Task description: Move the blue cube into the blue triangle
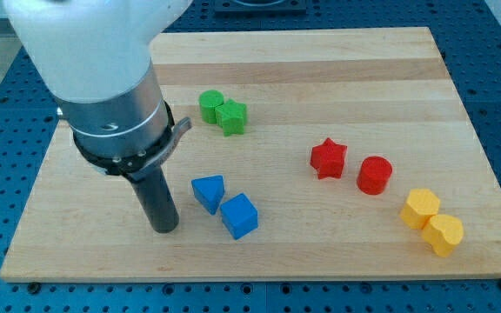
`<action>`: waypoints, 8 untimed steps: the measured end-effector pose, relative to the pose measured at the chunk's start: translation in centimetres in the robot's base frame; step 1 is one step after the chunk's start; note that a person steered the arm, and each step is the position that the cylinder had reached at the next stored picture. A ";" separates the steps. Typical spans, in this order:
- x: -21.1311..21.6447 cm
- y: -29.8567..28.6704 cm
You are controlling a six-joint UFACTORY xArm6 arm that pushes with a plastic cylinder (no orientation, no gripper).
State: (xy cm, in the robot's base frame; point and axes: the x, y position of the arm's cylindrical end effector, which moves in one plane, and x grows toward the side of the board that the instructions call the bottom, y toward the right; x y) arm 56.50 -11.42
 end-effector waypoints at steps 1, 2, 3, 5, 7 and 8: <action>0.0 2.6; 0.0 2.8; -1.0 3.5; -6.2 5.7; -6.7 8.3; -7.9 9.0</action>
State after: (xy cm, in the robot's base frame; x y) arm 48.58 -2.43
